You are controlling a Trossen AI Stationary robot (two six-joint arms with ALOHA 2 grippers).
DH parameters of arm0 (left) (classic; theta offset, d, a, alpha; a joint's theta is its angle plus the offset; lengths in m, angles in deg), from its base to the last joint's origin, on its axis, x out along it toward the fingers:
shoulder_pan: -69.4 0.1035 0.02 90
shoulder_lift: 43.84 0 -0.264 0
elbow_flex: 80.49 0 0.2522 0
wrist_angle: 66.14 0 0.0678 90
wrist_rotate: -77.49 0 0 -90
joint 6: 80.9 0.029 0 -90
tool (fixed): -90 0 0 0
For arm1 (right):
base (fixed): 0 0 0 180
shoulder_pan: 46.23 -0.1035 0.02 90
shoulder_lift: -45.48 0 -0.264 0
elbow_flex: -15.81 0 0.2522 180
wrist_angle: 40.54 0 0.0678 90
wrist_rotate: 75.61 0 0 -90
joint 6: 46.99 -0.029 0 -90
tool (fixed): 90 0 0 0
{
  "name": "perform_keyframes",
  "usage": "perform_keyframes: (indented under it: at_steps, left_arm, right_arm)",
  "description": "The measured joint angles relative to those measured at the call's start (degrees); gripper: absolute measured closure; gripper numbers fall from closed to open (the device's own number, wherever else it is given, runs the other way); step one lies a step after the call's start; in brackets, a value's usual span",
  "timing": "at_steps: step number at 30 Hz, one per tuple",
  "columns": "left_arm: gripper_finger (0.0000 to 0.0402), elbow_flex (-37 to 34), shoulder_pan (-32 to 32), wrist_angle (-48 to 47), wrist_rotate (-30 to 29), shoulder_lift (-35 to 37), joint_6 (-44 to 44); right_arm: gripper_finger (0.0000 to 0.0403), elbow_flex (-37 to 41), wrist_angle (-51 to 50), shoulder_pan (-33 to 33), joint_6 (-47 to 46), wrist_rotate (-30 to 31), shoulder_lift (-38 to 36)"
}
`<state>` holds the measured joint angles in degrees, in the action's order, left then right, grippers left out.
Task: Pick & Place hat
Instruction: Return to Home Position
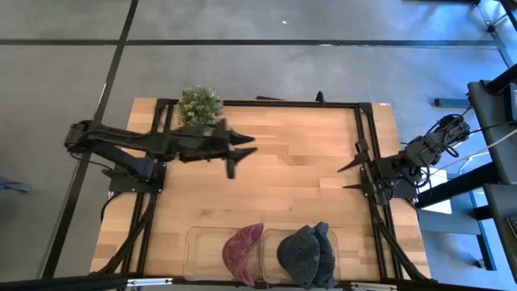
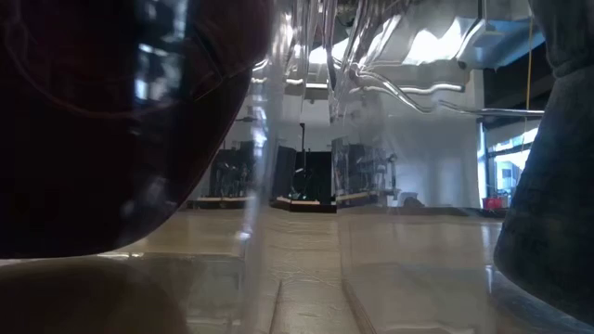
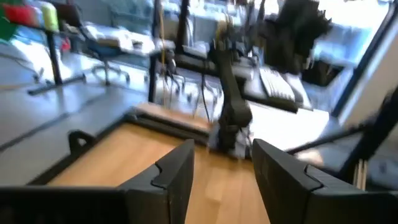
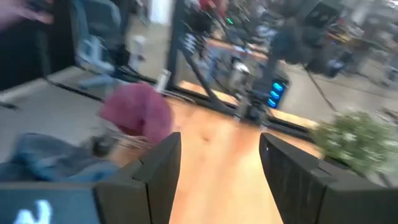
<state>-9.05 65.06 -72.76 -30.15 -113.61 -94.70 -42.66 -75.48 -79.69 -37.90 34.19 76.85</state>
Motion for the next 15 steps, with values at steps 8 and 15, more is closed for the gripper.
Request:
perform_keyframes:
  at_steps: [8, 15]
  left_arm:
    - [0.0245, -15.2, -1.8, 4.7, -3.5, 19.6, 1.5]
    - [0.0245, -24.5, -2.4, 5.1, -9.5, 31.6, 6.5]
  right_arm:
    - [0.0185, 13.6, 4.9, 3.8, -10.2, -3.2, -15.8]
    - [0.0185, 17.8, 5.1, 6.7, -13.4, -5.5, -20.2]
